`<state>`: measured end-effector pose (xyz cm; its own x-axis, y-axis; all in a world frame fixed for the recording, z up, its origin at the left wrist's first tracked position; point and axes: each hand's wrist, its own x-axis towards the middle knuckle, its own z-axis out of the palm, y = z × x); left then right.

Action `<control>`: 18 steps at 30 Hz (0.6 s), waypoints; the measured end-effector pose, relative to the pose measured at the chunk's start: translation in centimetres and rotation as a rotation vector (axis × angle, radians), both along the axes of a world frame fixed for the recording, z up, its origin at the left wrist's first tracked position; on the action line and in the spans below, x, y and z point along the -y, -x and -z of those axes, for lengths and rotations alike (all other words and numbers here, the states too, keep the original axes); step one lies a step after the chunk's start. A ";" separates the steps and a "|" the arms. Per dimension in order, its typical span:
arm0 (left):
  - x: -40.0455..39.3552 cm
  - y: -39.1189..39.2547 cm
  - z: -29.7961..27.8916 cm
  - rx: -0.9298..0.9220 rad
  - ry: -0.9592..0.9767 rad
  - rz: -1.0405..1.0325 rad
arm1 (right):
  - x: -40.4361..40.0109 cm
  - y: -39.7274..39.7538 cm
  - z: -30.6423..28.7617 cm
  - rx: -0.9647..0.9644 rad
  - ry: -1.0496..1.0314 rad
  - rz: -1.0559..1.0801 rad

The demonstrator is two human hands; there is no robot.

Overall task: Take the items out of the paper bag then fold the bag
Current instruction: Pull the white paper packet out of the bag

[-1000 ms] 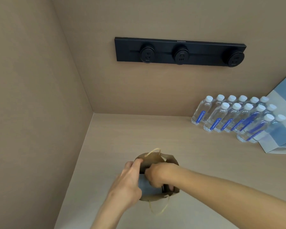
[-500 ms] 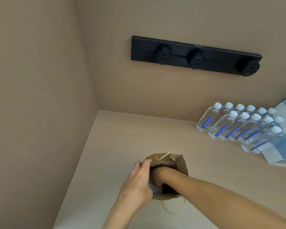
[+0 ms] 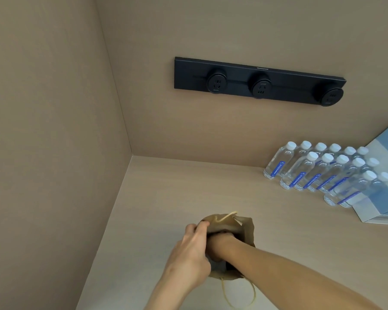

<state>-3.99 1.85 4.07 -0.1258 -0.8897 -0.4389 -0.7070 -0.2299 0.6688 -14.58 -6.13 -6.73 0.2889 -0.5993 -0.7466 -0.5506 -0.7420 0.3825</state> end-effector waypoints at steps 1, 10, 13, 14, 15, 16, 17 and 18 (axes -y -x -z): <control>0.0 0.0 -0.1 -0.002 -0.005 -0.002 | 0.3 0.3 -0.5 0.037 -0.040 0.019; 1.1 -1.5 -0.1 -0.053 0.019 -0.059 | -0.1 1.1 -13.2 0.588 -0.110 0.328; 1.1 -2.5 -0.2 -0.165 0.064 -0.061 | 0.1 3.7 -17.1 0.971 -0.100 0.466; 1.0 -2.9 -0.4 -0.199 0.074 -0.053 | 0.1 4.5 -18.2 1.091 -0.100 0.503; 0.9 -3.5 -0.6 -0.223 0.090 -0.039 | 0.0 5.3 -19.4 1.196 -0.105 0.535; 0.9 -4.0 -1.0 -0.236 0.127 -0.031 | 0.0 6.0 -20.4 1.296 -0.123 0.572; 1.1 -4.5 -1.6 -0.249 0.199 -0.043 | 0.0 6.6 -21.5 1.393 -0.159 0.597; 1.3 -4.8 -2.5 -0.275 0.299 -0.076 | 0.1 7.1 -22.4 1.481 -0.206 0.607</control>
